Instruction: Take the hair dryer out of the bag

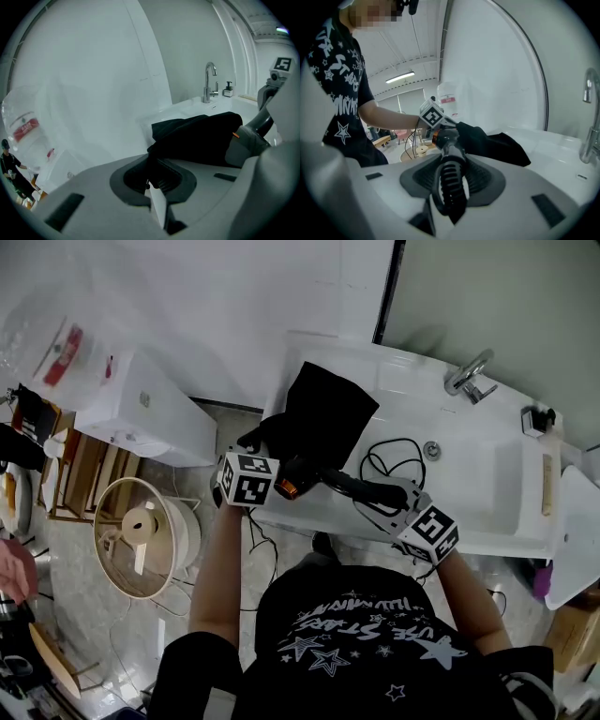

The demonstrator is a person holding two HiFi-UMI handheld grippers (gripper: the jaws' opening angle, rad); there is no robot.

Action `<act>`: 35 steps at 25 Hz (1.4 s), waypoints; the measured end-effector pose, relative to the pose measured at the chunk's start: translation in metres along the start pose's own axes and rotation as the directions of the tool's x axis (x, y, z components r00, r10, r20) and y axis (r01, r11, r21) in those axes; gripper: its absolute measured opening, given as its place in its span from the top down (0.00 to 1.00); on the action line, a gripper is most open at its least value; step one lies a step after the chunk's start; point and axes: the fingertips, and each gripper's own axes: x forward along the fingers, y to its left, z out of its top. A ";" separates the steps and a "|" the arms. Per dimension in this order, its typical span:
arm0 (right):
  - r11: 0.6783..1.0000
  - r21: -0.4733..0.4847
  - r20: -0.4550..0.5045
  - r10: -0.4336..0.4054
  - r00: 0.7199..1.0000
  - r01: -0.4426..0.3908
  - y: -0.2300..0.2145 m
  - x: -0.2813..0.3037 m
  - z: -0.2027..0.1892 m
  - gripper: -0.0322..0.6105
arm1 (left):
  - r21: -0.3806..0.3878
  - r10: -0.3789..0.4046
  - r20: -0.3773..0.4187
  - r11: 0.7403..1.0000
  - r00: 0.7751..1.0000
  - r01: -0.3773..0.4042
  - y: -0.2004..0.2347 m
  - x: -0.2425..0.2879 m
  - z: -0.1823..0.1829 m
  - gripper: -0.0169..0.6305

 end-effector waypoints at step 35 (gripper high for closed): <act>0.985 -0.006 0.140 0.172 0.975 -0.173 0.060 -0.086 -0.004 0.72 | -0.086 -0.015 -0.109 0.996 0.994 0.006 -0.032 0.006 0.006 0.94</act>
